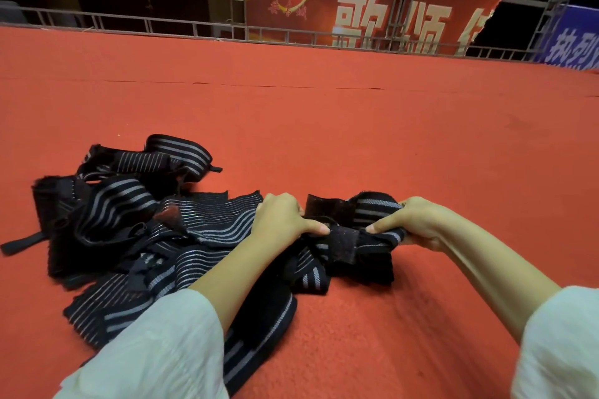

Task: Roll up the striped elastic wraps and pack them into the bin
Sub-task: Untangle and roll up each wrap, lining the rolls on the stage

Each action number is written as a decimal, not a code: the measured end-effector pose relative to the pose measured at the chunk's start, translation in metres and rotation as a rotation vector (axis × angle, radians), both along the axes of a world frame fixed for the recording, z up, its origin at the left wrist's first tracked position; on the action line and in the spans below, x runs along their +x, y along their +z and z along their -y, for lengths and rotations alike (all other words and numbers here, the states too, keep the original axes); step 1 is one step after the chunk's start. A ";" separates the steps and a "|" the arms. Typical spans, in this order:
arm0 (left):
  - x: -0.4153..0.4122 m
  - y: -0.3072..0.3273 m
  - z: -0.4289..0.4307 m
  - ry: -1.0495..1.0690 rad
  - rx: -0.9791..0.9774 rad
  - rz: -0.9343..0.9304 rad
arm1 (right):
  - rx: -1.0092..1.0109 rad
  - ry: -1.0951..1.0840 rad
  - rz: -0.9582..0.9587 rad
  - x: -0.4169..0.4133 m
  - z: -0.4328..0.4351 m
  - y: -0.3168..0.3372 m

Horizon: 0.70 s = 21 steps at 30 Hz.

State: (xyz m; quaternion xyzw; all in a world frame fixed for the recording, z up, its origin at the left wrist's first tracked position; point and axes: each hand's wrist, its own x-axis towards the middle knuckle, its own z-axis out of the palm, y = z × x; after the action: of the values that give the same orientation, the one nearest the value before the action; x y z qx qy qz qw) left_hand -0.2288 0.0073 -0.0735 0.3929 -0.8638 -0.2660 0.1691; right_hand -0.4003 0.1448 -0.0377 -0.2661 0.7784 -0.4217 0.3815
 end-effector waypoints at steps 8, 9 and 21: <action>0.003 -0.001 0.002 -0.016 0.013 -0.016 | 0.009 0.034 0.031 -0.005 0.002 -0.004; 0.003 -0.001 0.003 -0.014 0.016 -0.002 | 0.015 0.043 0.033 -0.008 0.000 -0.004; 0.009 -0.013 0.034 0.009 -0.093 0.057 | -0.065 0.019 0.031 -0.054 -0.059 0.027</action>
State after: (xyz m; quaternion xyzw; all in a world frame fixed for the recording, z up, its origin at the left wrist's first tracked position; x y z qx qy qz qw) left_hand -0.2194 -0.0272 -0.0862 0.3961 -0.8779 -0.2134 0.1641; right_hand -0.4548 0.2042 -0.0103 -0.2791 0.7557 -0.4473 0.3885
